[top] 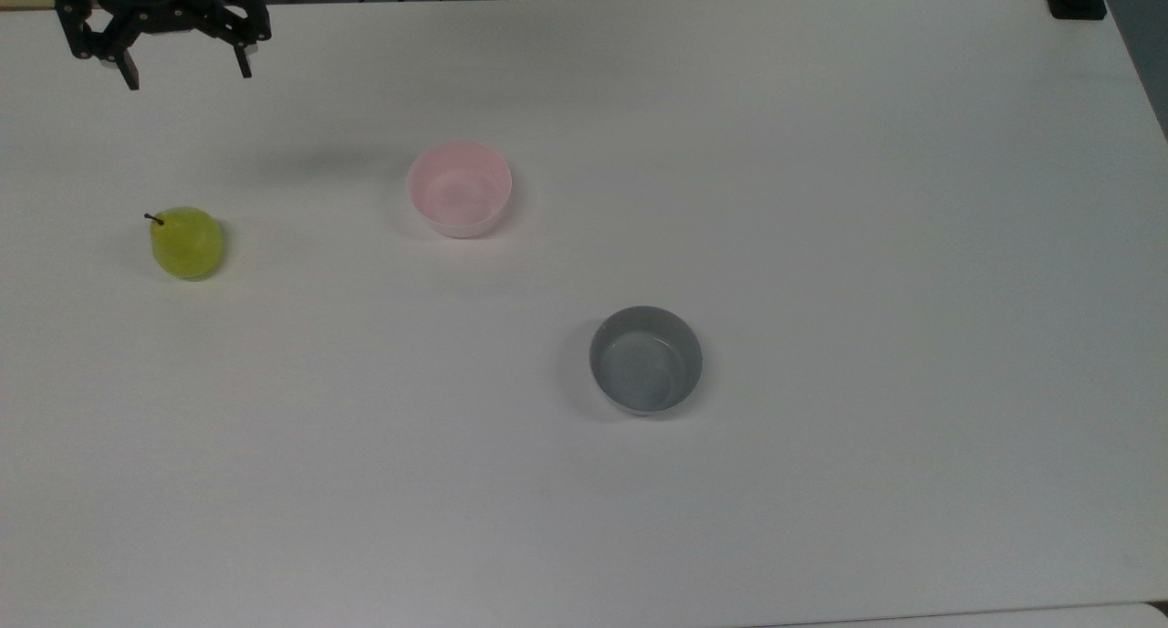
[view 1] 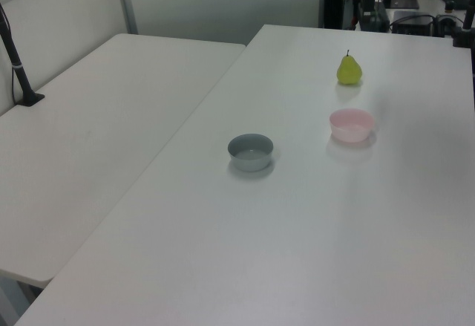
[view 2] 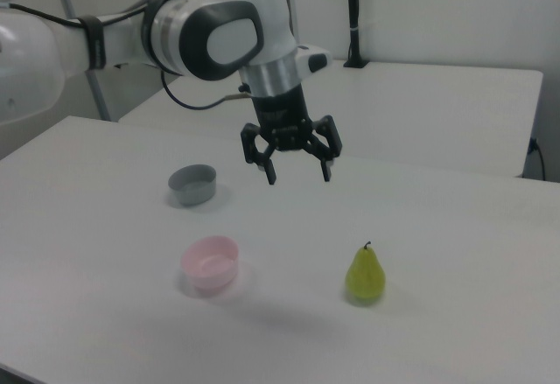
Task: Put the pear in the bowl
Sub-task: 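Move the open gripper over the yellow-green pear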
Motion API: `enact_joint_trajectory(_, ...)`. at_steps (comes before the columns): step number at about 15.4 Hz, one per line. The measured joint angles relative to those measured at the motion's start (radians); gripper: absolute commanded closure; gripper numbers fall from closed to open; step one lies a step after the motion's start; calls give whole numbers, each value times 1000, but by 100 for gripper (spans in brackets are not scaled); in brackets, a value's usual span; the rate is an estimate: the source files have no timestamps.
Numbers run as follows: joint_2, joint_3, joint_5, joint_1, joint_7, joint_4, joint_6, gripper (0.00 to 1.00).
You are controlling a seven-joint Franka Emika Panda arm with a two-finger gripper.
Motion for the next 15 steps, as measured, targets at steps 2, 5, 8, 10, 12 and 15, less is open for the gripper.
enact_joint_trajectory(2, 23, -1, -2, -26, -17, 0, 19, 0)
enact_joint_trajectory(5, 67, -1, 9, -70, -28, 1, 32, 0)
enact_joint_trajectory(8, 115, -1, 30, -94, -29, 18, 38, 0)
enact_joint_trajectory(10, 142, -1, 36, -102, -29, 27, 38, 0)
enact_joint_trajectory(12, 174, -1, 44, -105, -29, 31, 55, 0)
enact_joint_trajectory(15, 221, -1, 90, -116, -29, 39, 145, 0)
